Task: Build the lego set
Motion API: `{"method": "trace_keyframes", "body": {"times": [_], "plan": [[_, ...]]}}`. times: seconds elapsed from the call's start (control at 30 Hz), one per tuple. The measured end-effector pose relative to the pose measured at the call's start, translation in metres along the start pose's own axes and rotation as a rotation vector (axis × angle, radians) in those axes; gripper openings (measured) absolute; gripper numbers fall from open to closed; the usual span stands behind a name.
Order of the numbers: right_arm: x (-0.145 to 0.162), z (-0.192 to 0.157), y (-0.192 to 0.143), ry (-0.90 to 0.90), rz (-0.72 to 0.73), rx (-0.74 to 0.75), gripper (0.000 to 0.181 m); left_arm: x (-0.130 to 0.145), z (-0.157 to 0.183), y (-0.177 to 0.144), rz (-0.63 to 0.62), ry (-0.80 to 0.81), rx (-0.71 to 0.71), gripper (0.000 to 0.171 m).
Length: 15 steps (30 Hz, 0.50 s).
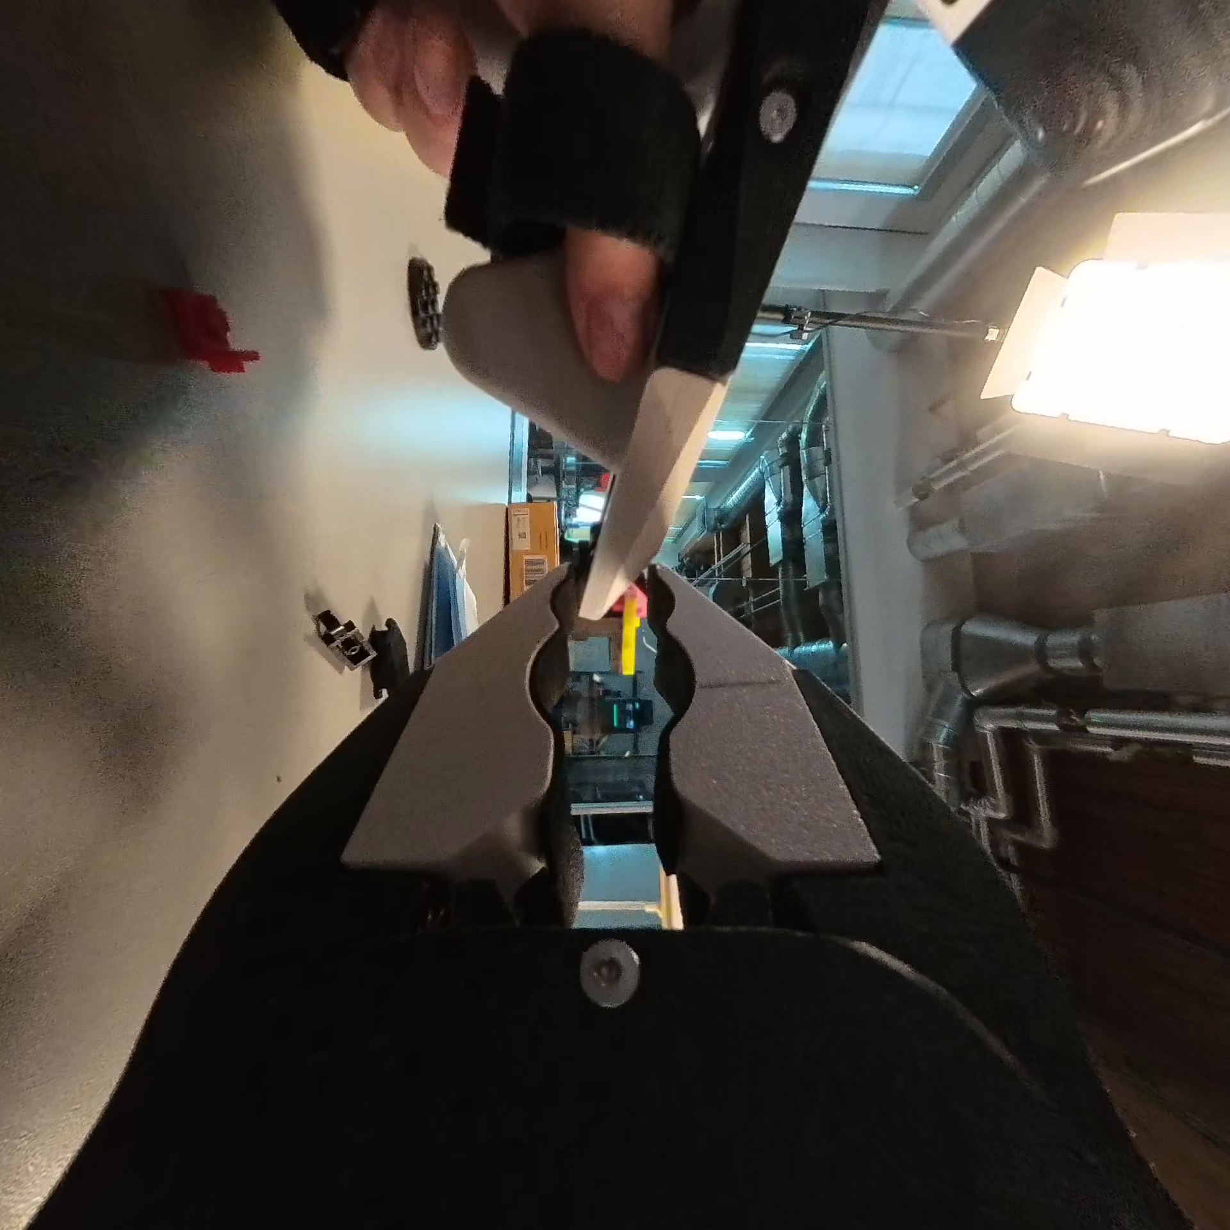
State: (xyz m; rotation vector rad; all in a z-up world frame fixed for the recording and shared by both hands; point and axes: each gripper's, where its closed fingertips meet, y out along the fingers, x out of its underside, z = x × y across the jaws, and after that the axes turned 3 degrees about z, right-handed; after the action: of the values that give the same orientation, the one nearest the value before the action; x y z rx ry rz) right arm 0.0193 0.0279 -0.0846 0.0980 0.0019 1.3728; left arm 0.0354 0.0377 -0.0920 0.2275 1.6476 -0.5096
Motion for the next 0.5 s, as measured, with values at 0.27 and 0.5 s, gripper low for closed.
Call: {"method": "trace_keyframes", "body": {"times": [0.27, 0.5], "plan": [[-0.001, 0.0, 0.0, -0.008, 0.006, 0.001, 0.019, 0.002, 0.002, 0.001, -0.014, 0.006, 0.001, 0.016], [0.013, -0.009, -0.01, 0.201, 0.011, -0.107, 0.042, 0.009, -0.011, -0.018, -0.035, 0.017, -0.004, 0.016]]}}
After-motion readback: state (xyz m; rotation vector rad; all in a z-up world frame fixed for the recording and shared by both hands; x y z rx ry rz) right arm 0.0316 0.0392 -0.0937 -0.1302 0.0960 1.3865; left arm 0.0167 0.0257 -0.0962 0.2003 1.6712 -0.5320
